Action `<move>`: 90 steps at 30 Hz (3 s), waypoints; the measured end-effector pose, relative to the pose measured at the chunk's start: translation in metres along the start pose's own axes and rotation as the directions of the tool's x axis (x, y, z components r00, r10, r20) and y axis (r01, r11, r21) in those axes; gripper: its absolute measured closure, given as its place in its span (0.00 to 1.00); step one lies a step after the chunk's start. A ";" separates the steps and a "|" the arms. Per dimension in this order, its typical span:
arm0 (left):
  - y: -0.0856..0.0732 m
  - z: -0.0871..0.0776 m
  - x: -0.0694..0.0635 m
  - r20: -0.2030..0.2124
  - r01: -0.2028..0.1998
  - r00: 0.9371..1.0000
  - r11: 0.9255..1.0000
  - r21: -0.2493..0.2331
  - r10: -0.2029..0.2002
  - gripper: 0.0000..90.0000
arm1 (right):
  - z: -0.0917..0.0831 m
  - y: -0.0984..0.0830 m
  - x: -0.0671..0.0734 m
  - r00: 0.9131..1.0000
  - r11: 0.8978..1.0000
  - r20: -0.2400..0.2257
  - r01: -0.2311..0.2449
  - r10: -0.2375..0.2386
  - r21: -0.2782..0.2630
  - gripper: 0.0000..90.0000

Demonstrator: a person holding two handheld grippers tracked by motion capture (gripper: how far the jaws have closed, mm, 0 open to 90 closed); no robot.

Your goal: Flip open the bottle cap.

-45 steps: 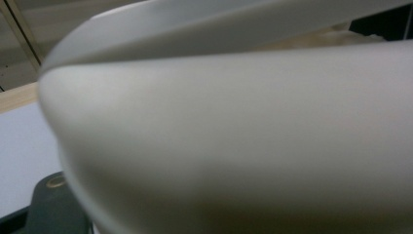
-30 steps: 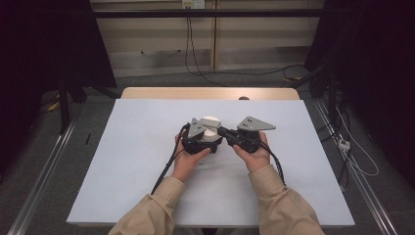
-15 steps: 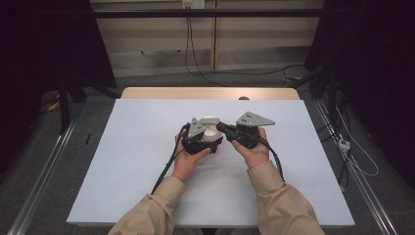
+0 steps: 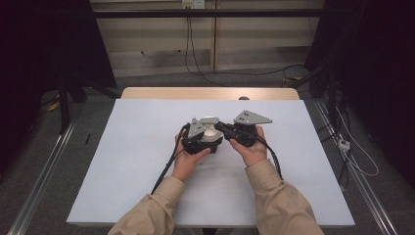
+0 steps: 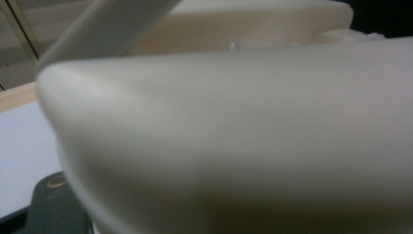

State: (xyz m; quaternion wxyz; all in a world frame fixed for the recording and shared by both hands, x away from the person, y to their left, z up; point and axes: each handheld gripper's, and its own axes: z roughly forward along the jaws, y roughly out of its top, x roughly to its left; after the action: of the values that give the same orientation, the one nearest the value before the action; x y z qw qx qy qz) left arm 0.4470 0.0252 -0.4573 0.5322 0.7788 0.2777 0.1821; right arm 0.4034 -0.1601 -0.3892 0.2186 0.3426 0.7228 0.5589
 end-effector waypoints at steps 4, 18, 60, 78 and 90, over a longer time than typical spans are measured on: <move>0.000 0.000 0.001 -0.001 -0.004 1.000 1.000 0.000 0.004 0.21 | 0.001 0.000 -0.001 1.000 1.000 -0.003 -0.003 0.003 -0.003 1.00; 0.000 0.000 0.001 0.003 -0.004 1.000 1.000 -0.002 0.004 0.21 | 0.004 0.005 0.000 1.000 1.000 -0.001 -0.001 0.001 -0.006 1.00; 0.000 0.000 0.001 0.001 -0.004 1.000 1.000 0.001 0.004 0.21 | 0.011 0.021 0.001 1.000 1.000 -0.009 0.003 -0.003 -0.008 1.00; -0.001 0.001 0.001 0.002 0.004 1.000 1.000 -0.008 -0.004 0.21 | 0.022 0.029 0.003 1.000 1.000 -0.024 0.005 -0.005 -0.012 1.00; -0.001 0.001 0.001 0.002 -0.003 1.000 1.000 -0.004 0.003 0.21 | 0.030 0.035 0.004 1.000 1.000 -0.028 0.013 -0.013 -0.010 1.00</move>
State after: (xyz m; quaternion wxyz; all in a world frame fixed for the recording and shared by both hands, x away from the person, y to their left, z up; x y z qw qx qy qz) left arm 0.4480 0.0257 -0.4582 0.5338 0.7783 0.2757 0.1827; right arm 0.4306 -0.1327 -0.3638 0.2137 0.3288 0.7252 0.5659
